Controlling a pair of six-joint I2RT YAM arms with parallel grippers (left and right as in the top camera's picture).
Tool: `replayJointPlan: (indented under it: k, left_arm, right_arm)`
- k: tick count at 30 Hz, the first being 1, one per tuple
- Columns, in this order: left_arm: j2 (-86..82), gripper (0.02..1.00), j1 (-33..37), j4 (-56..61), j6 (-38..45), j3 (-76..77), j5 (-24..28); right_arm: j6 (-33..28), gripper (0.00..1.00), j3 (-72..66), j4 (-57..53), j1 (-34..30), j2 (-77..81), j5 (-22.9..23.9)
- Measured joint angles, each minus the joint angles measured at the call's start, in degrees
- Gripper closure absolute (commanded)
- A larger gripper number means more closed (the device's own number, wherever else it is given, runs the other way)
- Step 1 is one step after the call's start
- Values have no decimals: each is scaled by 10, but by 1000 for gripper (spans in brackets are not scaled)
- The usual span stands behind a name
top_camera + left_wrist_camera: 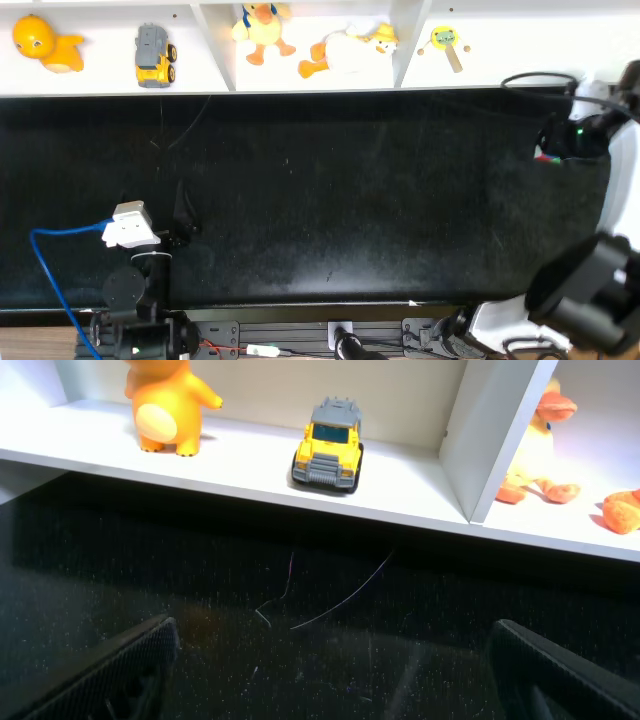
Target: Store Toys
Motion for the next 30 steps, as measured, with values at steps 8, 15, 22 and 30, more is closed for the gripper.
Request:
replayJointPlan:
  k: [8,15,22,30]
  left_arm:
    - [0,20,0,0,0,0,0]
    - [0,20,0,0,0,0,0]
    - [0,20,0,0,0,0,0]
    - [0,20,0,0,0,0,0]
  right_arm:
    - [3,954,0,3,0,-63,-21]
    - [3,952,0,15,0,-63,-37]
    - [3,952,0,44,0,-63,-43]
    - [-7,954,-33,179,-10,-63,-77]
